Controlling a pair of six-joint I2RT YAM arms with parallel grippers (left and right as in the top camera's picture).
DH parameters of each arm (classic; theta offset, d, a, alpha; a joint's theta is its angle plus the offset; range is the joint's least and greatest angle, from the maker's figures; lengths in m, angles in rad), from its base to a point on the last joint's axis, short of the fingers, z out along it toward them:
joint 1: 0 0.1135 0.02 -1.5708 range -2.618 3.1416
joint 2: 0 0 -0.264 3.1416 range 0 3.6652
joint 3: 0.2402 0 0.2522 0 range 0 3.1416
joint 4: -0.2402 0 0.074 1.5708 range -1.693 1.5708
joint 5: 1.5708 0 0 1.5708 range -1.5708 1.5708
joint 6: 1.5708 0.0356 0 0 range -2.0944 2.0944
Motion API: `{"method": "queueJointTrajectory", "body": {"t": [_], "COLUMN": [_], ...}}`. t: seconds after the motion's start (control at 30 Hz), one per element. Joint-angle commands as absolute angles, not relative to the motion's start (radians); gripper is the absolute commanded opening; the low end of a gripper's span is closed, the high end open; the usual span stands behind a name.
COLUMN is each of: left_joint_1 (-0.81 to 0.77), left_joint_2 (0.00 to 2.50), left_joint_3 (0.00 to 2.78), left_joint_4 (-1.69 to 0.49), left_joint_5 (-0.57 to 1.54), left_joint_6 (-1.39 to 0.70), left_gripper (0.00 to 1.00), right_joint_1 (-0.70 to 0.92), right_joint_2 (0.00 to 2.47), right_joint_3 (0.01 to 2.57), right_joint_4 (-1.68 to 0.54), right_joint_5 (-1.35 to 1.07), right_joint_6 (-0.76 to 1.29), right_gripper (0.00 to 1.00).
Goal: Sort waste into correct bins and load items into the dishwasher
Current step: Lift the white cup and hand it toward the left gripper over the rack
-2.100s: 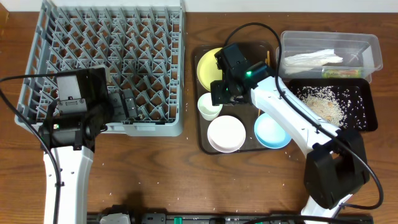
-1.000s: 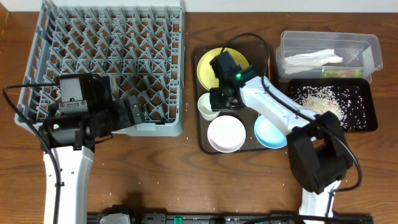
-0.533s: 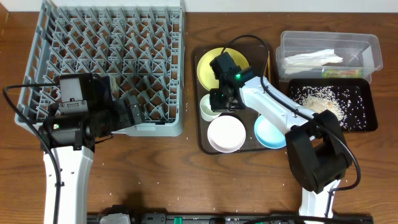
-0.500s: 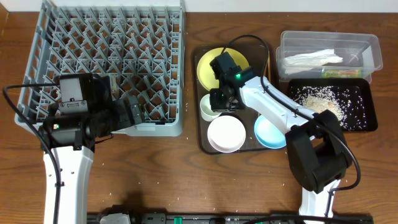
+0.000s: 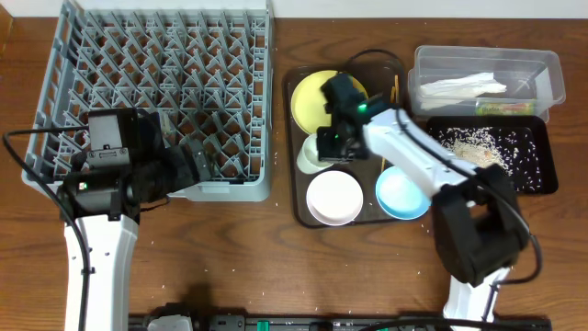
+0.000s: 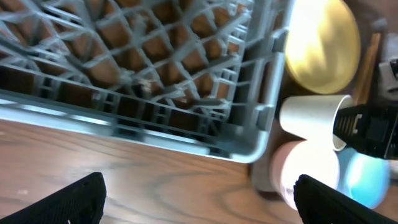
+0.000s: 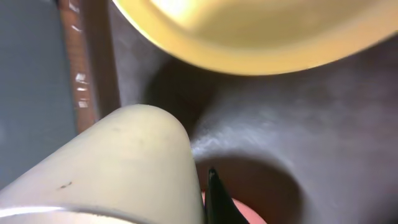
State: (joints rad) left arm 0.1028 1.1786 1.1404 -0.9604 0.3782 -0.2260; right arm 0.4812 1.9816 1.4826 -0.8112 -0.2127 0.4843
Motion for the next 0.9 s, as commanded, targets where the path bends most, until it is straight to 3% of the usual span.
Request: {"method": "queueJointTrajectory", "body": {"t": [0.0,0.23,0.5,0.87], "left_joint_1": [0.099,0.1,0.099,0.085], "left_joint_2": [1.221,1.354,1.538,1.578], "left_joint_3": [1.122,1.122,1.122,1.121], "left_joint_4": [-0.947,-0.827,-0.72,-0.741], "left_joint_5": [0.58,1.034,1.537,1.573], "left_joint_6": [-0.274,-0.207,-0.097,-0.083], "left_gripper": [0.98,0.98,0.98,0.99], "right_joint_1": [0.401,0.298,0.335,0.423], "right_joint_2": [1.861,1.828,1.829,1.837], "right_joint_3": [1.485,1.481,1.477,1.477], "right_joint_4": [-0.801,-0.735,-0.634,-0.525], "right_joint_5": [-0.42,-0.977,-1.167,-1.183], "right_joint_6": [0.362,0.146,0.114,0.161], "right_gripper": [0.01,0.01,0.01,0.01]}}
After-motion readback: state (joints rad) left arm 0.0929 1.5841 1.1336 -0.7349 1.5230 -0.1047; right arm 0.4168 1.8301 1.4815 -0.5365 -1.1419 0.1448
